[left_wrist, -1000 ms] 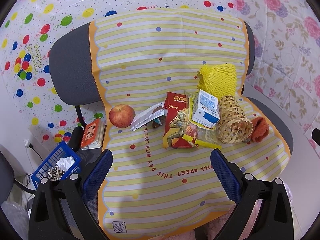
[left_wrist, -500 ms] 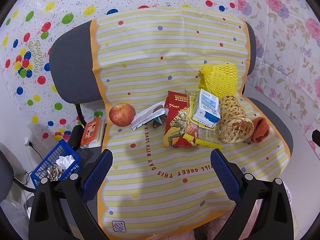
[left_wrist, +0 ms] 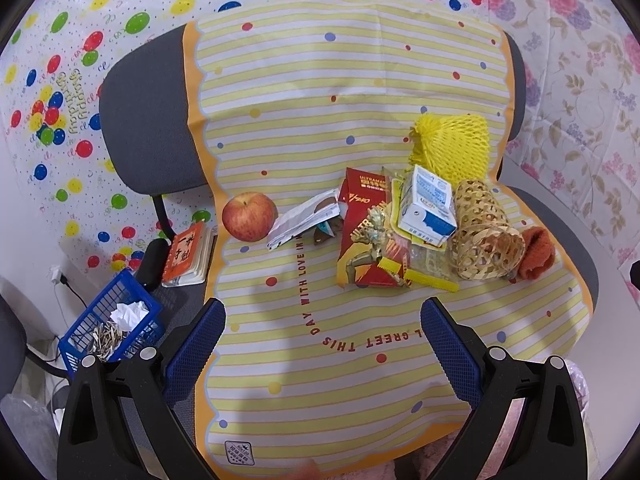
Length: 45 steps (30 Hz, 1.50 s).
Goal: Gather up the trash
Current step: 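Grasp the white milk carton with the left tool while the right tool grasps the bamboo basket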
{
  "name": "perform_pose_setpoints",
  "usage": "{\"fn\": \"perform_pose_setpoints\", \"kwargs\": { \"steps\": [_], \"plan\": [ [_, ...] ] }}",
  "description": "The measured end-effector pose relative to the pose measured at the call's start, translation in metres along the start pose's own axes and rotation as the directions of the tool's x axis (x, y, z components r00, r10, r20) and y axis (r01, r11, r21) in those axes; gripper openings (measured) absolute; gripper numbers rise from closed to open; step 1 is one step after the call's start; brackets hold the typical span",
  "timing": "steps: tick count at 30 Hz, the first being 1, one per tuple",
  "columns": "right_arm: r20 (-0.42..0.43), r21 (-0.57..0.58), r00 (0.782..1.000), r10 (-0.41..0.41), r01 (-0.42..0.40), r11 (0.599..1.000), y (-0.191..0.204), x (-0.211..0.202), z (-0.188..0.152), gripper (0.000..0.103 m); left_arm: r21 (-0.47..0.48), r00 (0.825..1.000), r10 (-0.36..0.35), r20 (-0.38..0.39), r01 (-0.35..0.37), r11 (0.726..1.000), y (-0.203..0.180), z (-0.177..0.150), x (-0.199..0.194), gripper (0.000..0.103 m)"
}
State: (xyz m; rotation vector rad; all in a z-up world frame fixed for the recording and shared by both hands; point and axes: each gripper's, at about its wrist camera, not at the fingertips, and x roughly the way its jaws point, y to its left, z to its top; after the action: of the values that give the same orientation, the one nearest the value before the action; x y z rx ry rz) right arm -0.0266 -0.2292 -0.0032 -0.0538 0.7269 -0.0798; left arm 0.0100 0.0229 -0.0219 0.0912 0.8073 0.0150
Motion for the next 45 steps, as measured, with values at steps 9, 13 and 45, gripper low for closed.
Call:
{"fn": "perform_pose_setpoints", "kwargs": {
  "steps": [9,13,45],
  "plan": [
    [0.04,-0.01,0.996,0.077,-0.077,0.997,-0.001,0.035,-0.002,0.097,-0.039,0.998,-0.069,-0.003,0.068,0.997,-0.002,0.003,0.031,0.096],
    [0.043,-0.023,0.995,0.089,-0.088,0.996,-0.002,0.057,-0.003,0.097,-0.029,0.999,-0.033,0.019,0.034,0.999,-0.006,0.005,0.047,0.096],
    [0.055,-0.07,0.98,0.192,-0.189,0.98,0.031,0.139,0.026,0.007,0.021,0.988,-0.127,-0.089,0.129,0.991,-0.02,0.011,0.102,0.096]
  ]
}}
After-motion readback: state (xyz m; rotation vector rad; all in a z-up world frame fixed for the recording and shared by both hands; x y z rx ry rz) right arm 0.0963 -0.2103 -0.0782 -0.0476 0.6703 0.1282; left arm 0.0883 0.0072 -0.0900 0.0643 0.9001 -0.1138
